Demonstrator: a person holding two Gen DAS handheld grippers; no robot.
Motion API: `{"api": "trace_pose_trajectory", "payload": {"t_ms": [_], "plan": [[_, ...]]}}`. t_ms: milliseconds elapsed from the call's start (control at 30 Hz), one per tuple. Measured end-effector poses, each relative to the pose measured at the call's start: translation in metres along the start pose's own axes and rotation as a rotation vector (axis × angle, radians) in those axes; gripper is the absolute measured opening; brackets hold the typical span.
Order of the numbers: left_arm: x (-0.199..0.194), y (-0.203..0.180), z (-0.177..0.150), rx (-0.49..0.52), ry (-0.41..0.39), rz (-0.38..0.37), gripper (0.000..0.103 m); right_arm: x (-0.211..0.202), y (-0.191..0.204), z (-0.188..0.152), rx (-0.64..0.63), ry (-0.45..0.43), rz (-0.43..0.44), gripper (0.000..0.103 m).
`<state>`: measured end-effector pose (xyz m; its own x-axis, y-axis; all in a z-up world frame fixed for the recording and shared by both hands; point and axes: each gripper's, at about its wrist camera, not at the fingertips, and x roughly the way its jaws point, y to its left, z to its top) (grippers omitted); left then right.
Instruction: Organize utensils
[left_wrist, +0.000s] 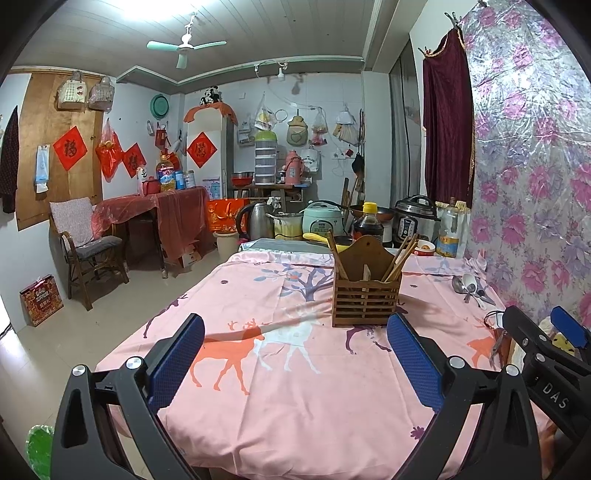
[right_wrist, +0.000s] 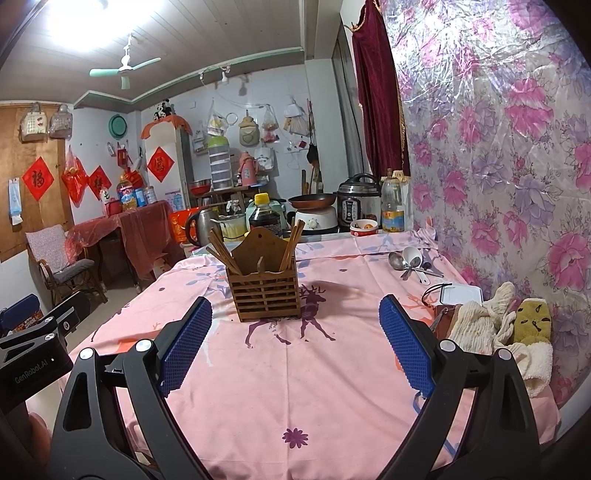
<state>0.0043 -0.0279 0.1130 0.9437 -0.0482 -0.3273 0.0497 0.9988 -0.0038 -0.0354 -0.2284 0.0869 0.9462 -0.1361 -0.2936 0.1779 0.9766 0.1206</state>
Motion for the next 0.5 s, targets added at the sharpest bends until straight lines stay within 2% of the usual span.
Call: {"api": "trace_pose_trajectory", "payload": {"t_ms": [500], "plan": [[0.0014,-0.0051,-0.0043,0.01,0.012,0.002,0.097,-0.0002,0.0046,-0.0009,-0.003,0.001,0.002,0.089]]}}
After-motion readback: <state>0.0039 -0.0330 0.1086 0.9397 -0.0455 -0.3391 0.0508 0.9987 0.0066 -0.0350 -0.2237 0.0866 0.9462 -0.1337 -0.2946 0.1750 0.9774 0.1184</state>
